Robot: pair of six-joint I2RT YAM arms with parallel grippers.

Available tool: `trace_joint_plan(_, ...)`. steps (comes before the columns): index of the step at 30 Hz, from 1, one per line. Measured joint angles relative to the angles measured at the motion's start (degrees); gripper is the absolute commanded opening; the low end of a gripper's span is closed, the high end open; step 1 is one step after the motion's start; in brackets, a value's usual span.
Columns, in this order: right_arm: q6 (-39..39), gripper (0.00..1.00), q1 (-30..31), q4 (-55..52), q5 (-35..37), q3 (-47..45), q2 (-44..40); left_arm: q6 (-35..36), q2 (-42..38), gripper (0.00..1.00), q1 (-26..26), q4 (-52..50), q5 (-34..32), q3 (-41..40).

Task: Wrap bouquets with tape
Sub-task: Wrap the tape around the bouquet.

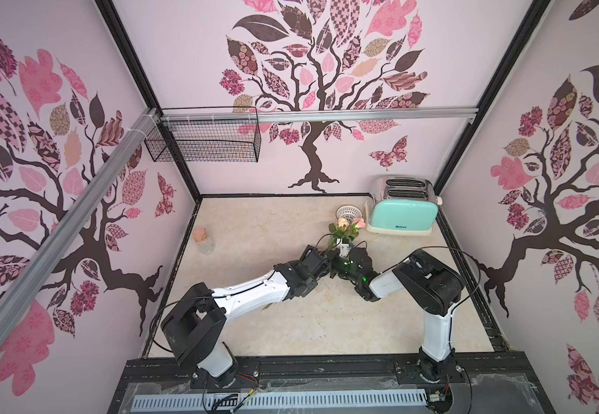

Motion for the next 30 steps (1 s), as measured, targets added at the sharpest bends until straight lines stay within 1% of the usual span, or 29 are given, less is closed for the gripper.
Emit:
trace_joint_plan(3, -0.83, 0.0, 0.07, 1.81, 0.52, -0.57, 0.02, -3.8, -2.95, 0.37, 4.81, -1.46, 10.27, 0.15)
trace_joint_plan(7, -2.36, 0.0, 0.07, 6.05, 2.19, -1.03, 0.02, -10.47, -7.48, 0.43, 14.91, -1.99, 28.65, 0.17)
trace_joint_plan(10, -4.22, 0.0, 0.0, 8.66, 3.15, -1.38, 0.02, -15.69, -8.26, 0.43, 20.94, -0.66, 40.94, 0.17)
trace_joint_plan(13, -6.05, 0.0, 0.07, 10.64, 3.37, -2.1, 0.02, -20.37, -6.97, 0.44, 25.62, 1.84, 52.35, 0.13)
trace_joint_plan(15, -7.15, 0.0, 0.07, 11.23, 3.56, -2.16, 0.02, -22.16, -4.81, 0.44, 26.82, 2.97, 57.9, 0.13)
trace_joint_plan(18, -8.31, 0.0, 0.07, 12.26, 4.0, -2.16, 0.02, -24.15, -0.33, 0.44, 26.93, 3.56, 64.28, 0.13)
trace_joint_plan(21, -8.94, 0.0, 0.07, 12.92, 4.24, -2.16, 0.04, -25.24, 3.52, 0.42, 26.82, 3.76, 68.22, 0.13)
trace_joint_plan(22, -9.11, 0.0, 0.07, 13.14, 4.31, -2.16, 0.04, -25.38, 4.35, 0.4, 26.82, 3.67, 68.89, 0.13)
trace_joint_plan(23, -9.31, 0.0, 0.07, 13.25, 4.39, -2.16, 0.09, -25.35, 4.96, 0.34, 26.82, 3.63, 69.51, 0.13)
trace_joint_plan(24, -9.53, 0.0, 0.07, 13.35, 4.44, -2.16, 0.15, -25.14, 5.22, 0.23, 26.82, 3.72, 70.12, 0.13)
trace_joint_plan(25, -9.66, 0.0, 0.07, 13.2, 4.5, -2.16, 0.22, -24.92, 5.38, 0.05, 26.82, 3.91, 71.1, 0.15)
trace_joint_plan(26, -9.77, 0.0, 0.07, 13.0, 4.57, -2.19, 0.35, -24.81, 5.35, 0.0, 26.62, 4.04, 72.19, 0.2)
trace_joint_plan(27, -9.77, 0.0, 0.04, 12.59, 4.87, -2.21, 0.5, -24.24, 5.31, 0.0, 26.4, 4.26, 73.33, 0.39)
trace_joint_plan(29, -9.27, 0.15, -0.13, 13.0, 5.09, -2.51, 0.79, -23.47, 5.16, 0.0, 25.83, 3.54, 72.59, 1.16)
trace_joint_plan(30, -9.25, 0.19, -0.11, 13.25, 5.11, -2.56, 0.79, -22.88, 5.16, 0.0, 25.83, 3.15, 72.17, 1.29)
